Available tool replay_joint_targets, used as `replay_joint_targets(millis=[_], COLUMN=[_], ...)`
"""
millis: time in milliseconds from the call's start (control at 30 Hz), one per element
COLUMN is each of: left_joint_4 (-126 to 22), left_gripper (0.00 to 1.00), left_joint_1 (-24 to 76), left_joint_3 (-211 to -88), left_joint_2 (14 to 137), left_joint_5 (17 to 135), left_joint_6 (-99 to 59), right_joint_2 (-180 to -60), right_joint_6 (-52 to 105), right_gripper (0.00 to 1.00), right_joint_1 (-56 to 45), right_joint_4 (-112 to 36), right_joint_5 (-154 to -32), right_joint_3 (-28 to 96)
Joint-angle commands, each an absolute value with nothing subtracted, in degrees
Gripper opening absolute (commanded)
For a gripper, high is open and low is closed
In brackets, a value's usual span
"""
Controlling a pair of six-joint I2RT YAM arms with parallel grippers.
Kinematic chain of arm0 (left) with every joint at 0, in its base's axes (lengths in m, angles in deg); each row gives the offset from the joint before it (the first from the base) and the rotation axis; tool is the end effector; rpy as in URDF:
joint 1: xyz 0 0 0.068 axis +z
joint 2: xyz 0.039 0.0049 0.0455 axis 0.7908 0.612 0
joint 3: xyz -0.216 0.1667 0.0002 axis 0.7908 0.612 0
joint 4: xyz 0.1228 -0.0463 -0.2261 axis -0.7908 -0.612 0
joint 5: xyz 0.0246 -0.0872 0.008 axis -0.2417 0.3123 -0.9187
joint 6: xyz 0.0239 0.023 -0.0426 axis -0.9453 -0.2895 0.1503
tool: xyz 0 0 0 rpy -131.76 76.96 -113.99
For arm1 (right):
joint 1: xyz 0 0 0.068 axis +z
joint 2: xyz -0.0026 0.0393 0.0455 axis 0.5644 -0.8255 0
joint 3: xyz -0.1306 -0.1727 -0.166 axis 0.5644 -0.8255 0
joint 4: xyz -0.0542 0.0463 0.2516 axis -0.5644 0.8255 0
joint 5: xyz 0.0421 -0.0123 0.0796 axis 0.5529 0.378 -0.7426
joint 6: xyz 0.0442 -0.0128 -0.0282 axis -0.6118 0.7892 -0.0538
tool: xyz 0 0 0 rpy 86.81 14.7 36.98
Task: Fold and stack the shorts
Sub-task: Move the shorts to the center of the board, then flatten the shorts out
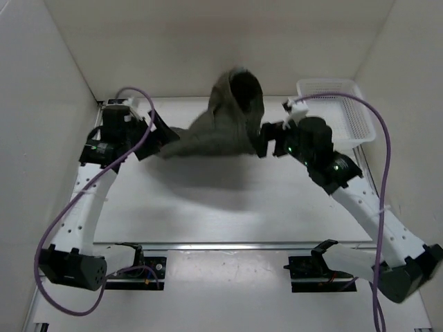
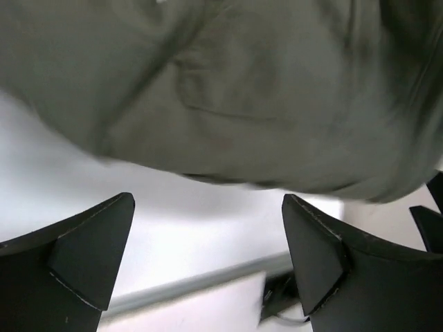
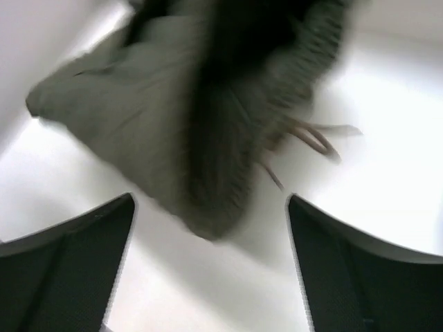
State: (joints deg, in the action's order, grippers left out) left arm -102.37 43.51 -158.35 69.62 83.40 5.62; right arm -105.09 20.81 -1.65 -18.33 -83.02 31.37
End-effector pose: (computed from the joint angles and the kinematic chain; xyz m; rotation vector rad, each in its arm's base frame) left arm 0.2391 -0.0467 0.4027 -0.4061 2.2534 -0.7359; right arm 0.2163 0.1371 0.4180 -0.2921 1.8112 0.5225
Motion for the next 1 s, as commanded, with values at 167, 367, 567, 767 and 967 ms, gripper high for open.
replay_joint_targets(millis=[167, 367, 567, 767, 967], left_joint_4=[-102.26, -102.26, -100.33, -97.87, -97.34], left_gripper=[0.74, 0.32, 0.96, 0.98, 0.98], left_joint_1=[43.82, 47.6, 52.43, 56.12, 57.88], left_joint_3=[-142.62, -141.04, -141.04, -146.56, -153.24], left_joint_2=[70.0, 77.29, 84.75, 96.18, 108.14], left_joint_5=[74.76, 71.77, 70.18, 70.18, 70.71], left_joint_6=[5.53, 4.91, 5.43, 6.48, 7.02], right_joint_2=[-89.26, -93.36, -103.9, -114.81, -119.02], right_joint_6=[2.84, -8.59, -11.33, -20.54, -34.52], right_gripper=[0.97, 0.32, 0.9, 1.0, 1.0], right_joint_1=[-3.59, -4.92, 0.26, 2.9, 2.9], right_joint_4=[-6.53, -2.74, -8.63, -15.01, -27.67], right_joint_5=[-59.29, -70.95, -88.27, -100.67, -106.74], right_joint_3=[5.26, 7.09, 7.88, 7.11, 2.53])
